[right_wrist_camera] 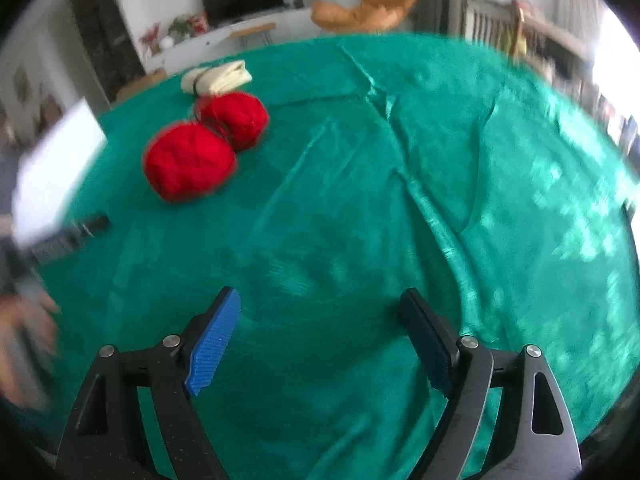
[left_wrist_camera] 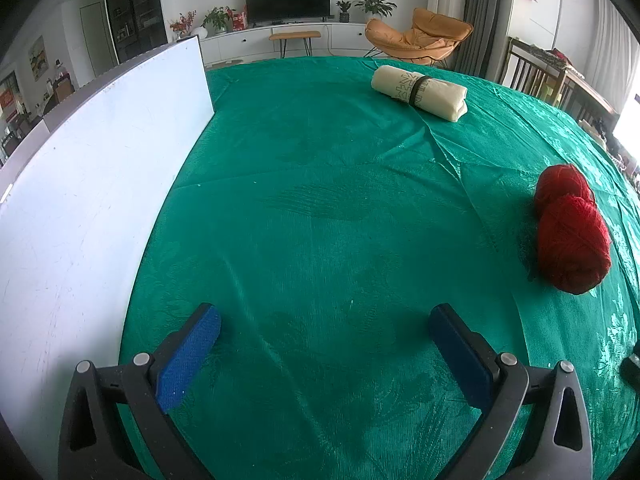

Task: Organize soft objects
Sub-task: 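Move the right tool down around the two red yarn balls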

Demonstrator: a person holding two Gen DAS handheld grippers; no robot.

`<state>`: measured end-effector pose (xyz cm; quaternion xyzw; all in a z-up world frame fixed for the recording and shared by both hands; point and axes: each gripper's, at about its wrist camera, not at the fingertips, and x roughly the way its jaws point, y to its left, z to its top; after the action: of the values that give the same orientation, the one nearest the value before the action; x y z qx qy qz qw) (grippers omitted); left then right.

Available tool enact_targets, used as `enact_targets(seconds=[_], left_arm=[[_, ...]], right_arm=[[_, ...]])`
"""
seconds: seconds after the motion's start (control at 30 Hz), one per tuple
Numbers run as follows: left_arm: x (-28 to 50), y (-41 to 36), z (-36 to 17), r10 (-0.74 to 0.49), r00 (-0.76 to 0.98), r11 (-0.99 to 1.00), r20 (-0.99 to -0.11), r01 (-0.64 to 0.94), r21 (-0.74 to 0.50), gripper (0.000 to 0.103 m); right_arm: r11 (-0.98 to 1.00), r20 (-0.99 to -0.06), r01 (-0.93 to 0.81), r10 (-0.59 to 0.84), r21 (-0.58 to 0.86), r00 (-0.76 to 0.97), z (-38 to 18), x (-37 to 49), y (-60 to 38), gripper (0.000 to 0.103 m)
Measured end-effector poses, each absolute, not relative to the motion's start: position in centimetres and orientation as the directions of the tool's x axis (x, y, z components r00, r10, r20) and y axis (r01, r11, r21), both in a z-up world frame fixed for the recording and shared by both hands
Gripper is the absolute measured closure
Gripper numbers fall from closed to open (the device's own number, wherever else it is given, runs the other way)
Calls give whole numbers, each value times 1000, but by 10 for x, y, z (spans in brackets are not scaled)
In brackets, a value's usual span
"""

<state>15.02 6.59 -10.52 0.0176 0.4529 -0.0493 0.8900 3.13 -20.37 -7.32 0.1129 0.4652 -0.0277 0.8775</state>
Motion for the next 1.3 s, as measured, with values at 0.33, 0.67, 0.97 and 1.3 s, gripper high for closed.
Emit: enact_targets(seconds=[0.33,0.67,0.97,1.3], left_arm=[[148,68,-104,-70,585,995,-808,102,-12,0],[149,68,-104,-70,585,995,-808,102,-12,0],[149,68,-104,-70,585,995,-808,102,-12,0],[150,67,-105,-69,585,995,-808,102,-11,0]], right_arm=[[911,-840,154,273,383,469,-73,159,-144,18],[997,-837,-83,48,3,545,-35,142,-153,52],[998,-822,-56,27,-6,568,-59,115,-208,36],[999,-793,42,-30,-5,608,-86,108,-221,23]])
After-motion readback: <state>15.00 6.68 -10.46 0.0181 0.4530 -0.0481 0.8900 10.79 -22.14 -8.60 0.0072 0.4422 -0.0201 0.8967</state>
